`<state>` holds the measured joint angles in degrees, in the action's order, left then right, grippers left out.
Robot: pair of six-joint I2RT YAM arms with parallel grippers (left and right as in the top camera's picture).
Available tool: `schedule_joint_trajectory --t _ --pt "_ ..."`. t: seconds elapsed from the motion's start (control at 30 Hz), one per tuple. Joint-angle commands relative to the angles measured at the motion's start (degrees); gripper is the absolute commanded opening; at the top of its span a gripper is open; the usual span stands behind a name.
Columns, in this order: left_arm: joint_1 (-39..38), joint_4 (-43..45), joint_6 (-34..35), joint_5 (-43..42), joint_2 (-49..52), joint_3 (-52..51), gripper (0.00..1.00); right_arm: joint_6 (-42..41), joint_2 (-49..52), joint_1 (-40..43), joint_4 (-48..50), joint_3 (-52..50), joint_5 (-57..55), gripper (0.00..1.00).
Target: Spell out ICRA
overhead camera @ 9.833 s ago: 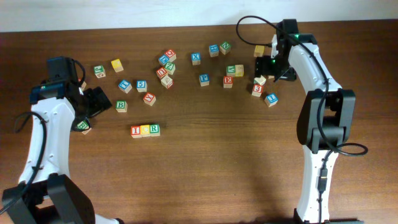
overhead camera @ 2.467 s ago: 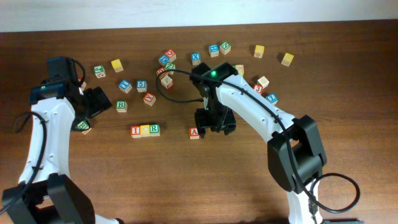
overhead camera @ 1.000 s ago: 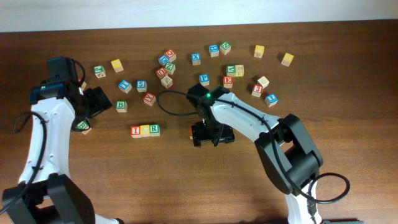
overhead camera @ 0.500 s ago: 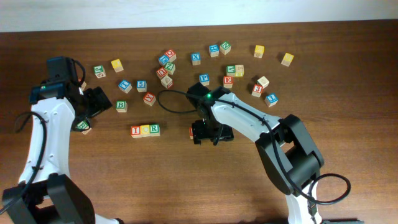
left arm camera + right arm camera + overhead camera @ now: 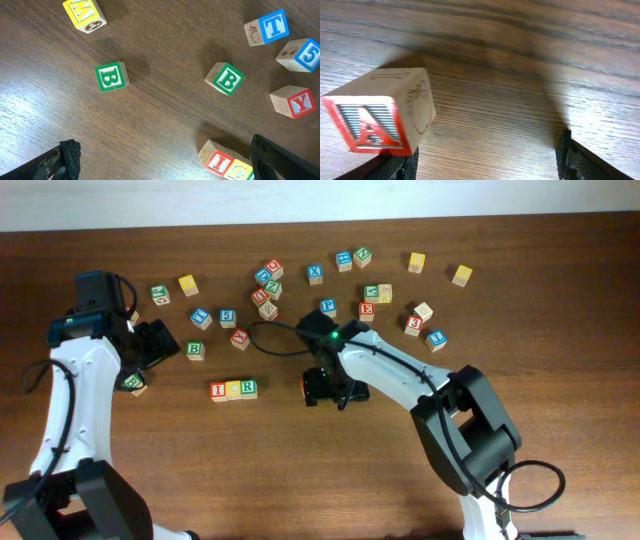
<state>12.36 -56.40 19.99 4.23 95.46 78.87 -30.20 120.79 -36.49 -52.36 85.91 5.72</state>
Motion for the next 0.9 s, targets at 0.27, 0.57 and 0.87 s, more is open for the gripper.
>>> schedule_joint_trajectory --t 0.27,0.57,0.87 --pt "0.2 0.0 0.3 -0.4 -0.2 0.1 0.99 -0.4 1.5 -1.4 3.4 -1.3 2.8 0.79" --pt "0.2 0.0 0.3 -0.4 -0.2 0.1 0.99 -0.4 1.5 -1.4 4.4 -1.3 2.8 0.79" --pt "0.2 0.0 0.3 -0.4 -0.2 0.1 0.99 -0.3 1.5 -1.3 0.1 -1.3 2.6 0.77"
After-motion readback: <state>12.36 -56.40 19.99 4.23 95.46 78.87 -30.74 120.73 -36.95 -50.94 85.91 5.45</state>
